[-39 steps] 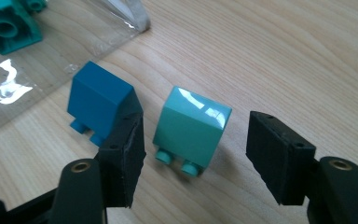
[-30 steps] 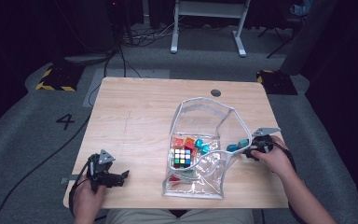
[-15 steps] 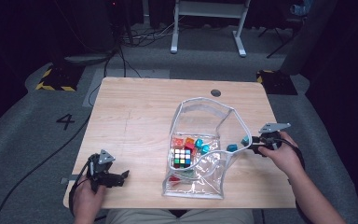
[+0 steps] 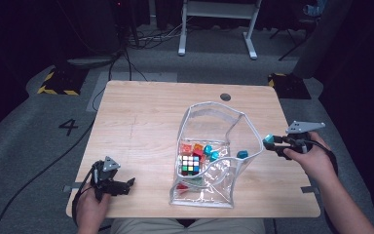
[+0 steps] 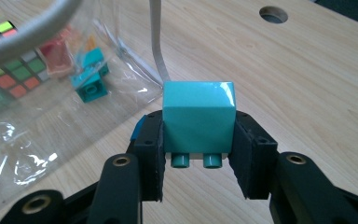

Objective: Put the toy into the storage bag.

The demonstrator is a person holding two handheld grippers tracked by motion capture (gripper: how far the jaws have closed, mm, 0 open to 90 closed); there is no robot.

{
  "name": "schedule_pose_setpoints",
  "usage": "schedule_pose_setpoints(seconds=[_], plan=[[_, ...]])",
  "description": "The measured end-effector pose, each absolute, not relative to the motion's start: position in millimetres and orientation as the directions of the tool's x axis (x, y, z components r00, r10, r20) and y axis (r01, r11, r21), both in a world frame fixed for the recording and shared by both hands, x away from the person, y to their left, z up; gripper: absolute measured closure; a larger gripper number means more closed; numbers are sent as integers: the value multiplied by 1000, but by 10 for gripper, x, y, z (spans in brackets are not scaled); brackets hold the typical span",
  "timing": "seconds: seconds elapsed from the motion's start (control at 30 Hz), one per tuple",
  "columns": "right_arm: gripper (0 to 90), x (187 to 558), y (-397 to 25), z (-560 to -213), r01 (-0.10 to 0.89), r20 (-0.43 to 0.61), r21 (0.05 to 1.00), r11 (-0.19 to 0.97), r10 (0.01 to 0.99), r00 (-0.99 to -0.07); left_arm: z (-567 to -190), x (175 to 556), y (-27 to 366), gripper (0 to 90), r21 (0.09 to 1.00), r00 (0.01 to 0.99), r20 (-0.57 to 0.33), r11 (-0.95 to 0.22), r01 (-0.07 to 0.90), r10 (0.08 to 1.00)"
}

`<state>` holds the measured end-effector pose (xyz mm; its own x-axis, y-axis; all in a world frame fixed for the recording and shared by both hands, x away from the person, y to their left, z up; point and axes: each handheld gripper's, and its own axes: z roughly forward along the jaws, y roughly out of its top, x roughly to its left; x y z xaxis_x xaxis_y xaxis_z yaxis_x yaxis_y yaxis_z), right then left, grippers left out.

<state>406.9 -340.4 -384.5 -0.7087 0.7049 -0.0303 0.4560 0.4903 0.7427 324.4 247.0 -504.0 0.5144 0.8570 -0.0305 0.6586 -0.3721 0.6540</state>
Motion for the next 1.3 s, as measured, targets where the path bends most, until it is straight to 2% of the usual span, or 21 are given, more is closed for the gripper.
schedule_pose_setpoints(seconds=[0.3,0.67,0.97,1.3], plan=[[592,3980,-3470,-3513,419,-41,778,468,704,-709,-5040,3243,2470,0,653,514,-31,-372,660,858],[592,3944,-3351,-3140,369,-64,797,478,675,-735,-5036,3245,2475,0,650,519,-34,-376,660,854],[592,3960,-3100,-2897,310,-102,798,517,622,-776,-5041,3242,2469,0,654,513,-30,-371,659,858],[592,4003,-2656,-2860,269,-89,792,548,540,-837,-5040,3244,2471,0,654,515,-34,-370,660,857]])
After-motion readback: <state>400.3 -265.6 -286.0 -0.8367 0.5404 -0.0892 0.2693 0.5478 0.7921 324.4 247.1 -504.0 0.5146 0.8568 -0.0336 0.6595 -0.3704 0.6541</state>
